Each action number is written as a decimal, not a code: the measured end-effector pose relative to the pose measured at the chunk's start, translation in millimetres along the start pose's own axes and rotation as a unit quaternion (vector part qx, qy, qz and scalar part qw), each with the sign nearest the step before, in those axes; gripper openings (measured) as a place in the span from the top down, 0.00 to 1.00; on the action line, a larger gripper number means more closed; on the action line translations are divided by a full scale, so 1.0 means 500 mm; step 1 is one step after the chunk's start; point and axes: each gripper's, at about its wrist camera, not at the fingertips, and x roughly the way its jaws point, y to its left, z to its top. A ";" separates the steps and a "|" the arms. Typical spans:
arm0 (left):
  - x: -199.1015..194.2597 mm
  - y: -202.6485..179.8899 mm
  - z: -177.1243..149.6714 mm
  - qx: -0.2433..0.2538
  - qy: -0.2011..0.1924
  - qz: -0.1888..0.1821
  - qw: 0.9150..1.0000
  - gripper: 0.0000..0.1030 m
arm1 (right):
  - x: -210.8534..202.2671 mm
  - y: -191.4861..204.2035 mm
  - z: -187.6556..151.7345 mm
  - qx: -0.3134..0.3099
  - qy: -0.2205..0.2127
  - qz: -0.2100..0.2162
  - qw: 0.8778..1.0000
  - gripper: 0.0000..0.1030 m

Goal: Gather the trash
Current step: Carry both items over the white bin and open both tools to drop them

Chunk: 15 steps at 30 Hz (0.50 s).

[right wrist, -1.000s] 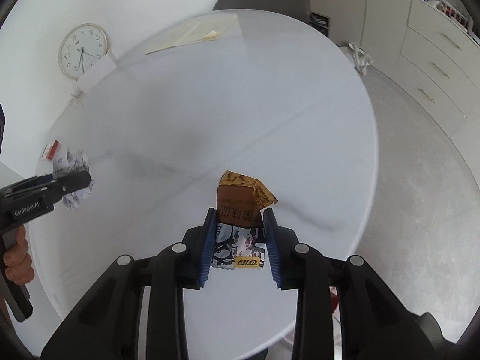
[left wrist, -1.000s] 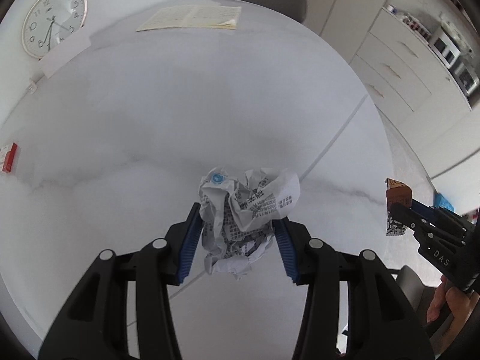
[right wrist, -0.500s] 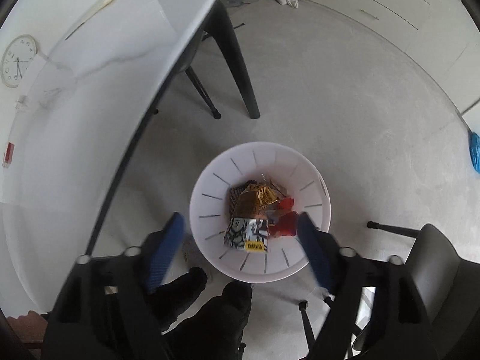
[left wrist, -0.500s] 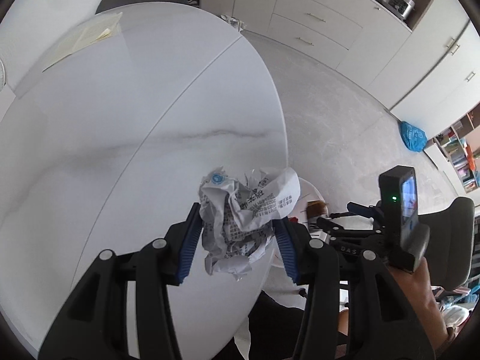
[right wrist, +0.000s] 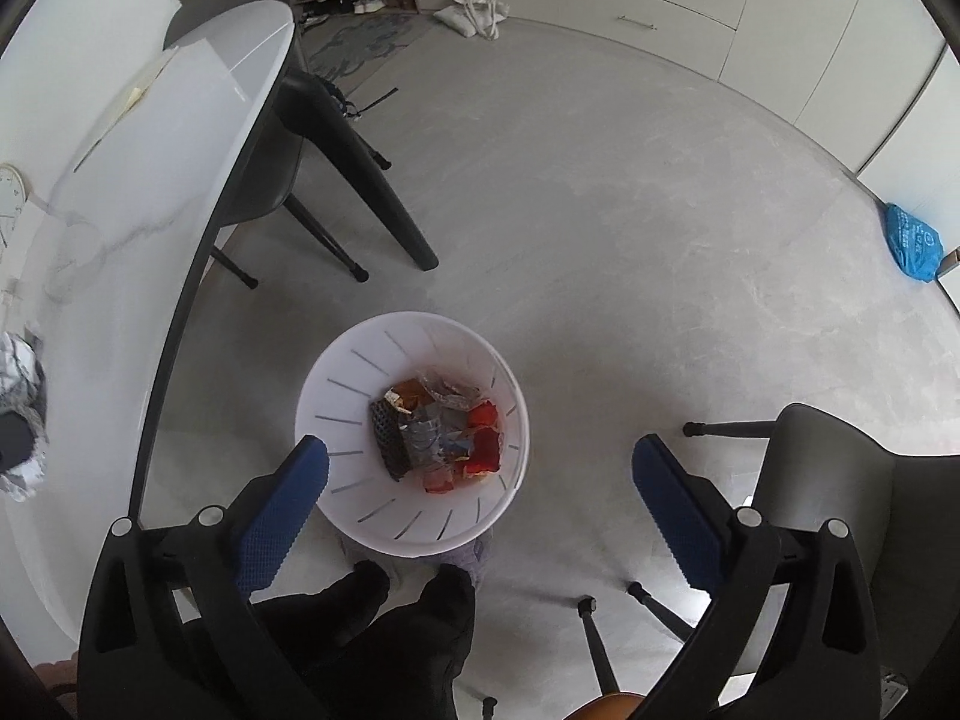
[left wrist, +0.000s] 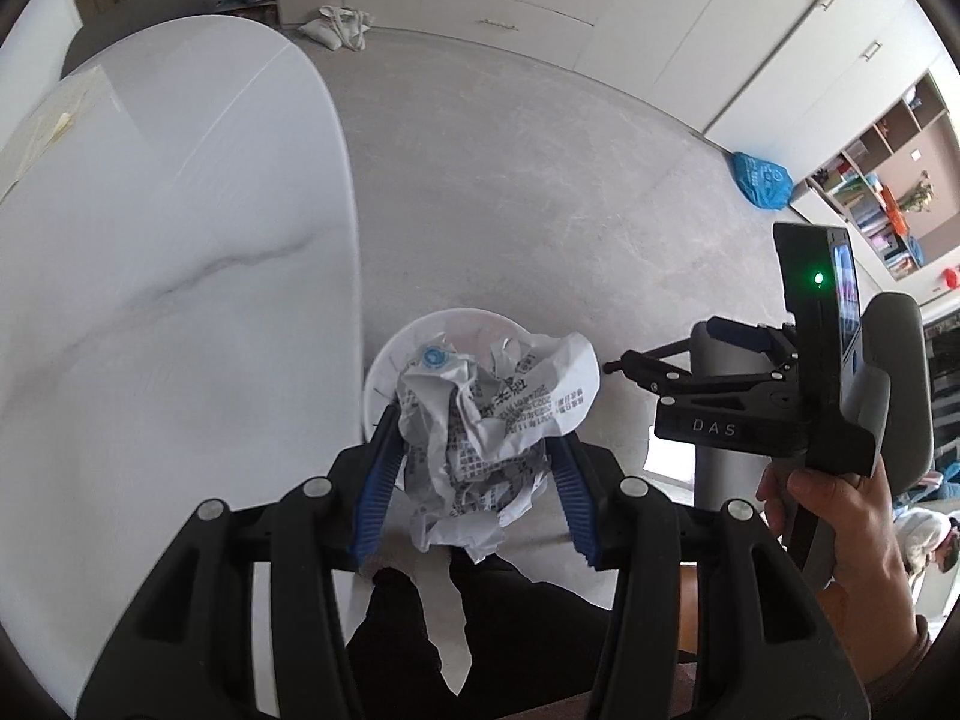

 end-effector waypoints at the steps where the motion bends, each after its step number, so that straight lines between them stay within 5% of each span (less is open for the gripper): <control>1: 0.009 -0.014 0.001 0.006 0.005 -0.008 1.000 0.53 | -0.008 -0.010 0.000 0.003 -0.004 -0.003 1.000 0.02; 4: 0.026 -0.037 0.003 0.017 0.015 -0.019 1.000 0.42 | -0.018 -0.036 -0.003 0.013 -0.010 -0.006 1.000 0.02; 6: 0.028 -0.052 0.002 0.021 0.014 -0.013 1.000 0.22 | -0.021 -0.045 -0.003 0.019 -0.013 -0.007 1.000 0.02; 8: 0.023 -0.060 -0.001 0.025 0.008 -0.007 1.000 0.14 | -0.021 -0.051 -0.003 0.023 -0.012 -0.004 1.000 0.02; 15: 0.008 -0.054 -0.008 0.019 0.005 0.008 1.000 0.09 | -0.018 -0.045 -0.003 0.018 -0.009 0.000 1.000 0.02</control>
